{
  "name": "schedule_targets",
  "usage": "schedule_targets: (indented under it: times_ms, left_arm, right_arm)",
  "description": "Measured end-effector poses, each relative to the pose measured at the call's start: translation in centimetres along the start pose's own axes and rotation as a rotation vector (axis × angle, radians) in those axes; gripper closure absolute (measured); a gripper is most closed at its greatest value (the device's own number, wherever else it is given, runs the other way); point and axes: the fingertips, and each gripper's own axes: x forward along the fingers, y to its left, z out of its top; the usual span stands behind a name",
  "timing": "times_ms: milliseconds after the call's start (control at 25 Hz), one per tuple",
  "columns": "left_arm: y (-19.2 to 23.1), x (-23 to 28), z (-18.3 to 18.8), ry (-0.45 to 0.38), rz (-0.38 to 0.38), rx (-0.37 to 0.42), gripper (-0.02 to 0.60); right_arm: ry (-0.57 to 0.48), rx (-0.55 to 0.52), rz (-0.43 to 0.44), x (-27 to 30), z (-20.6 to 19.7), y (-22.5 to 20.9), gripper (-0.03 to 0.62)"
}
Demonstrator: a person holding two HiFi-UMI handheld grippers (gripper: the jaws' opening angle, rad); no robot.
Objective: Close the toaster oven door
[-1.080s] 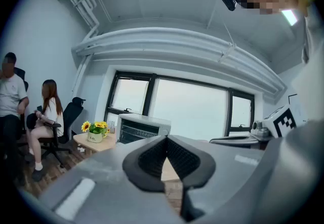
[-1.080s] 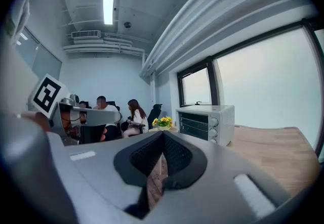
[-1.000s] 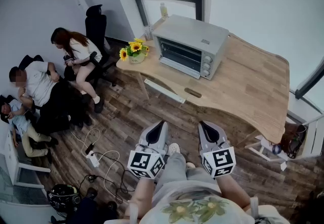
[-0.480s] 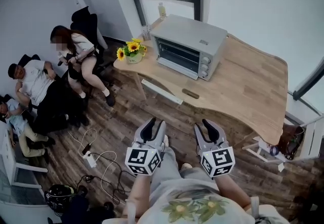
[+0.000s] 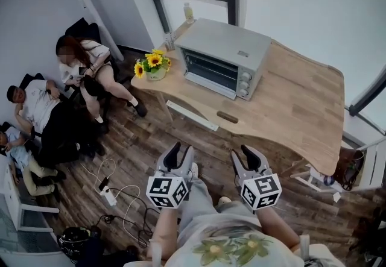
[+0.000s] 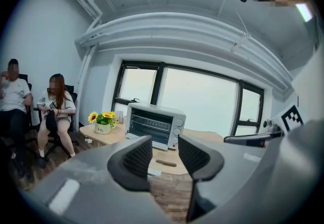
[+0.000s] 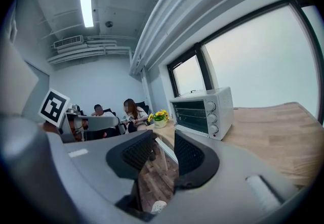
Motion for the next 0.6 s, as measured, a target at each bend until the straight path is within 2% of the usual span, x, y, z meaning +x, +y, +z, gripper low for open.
schedule_targets:
  times_ms: [120,600]
  left_arm:
    - [1.5,1.5,-0.4,0.031,-0.013,-0.014,0.403]
    - [9.1,9.0,-1.4,0.144,-0.044,-0.049,0.388]
  right_arm:
    - [0.023,0.029,0.0,1.6,-0.5,-0.3,0.459]
    - [0.114,0.176,-0.063,8.5,-2.8,-3.1,0.457]
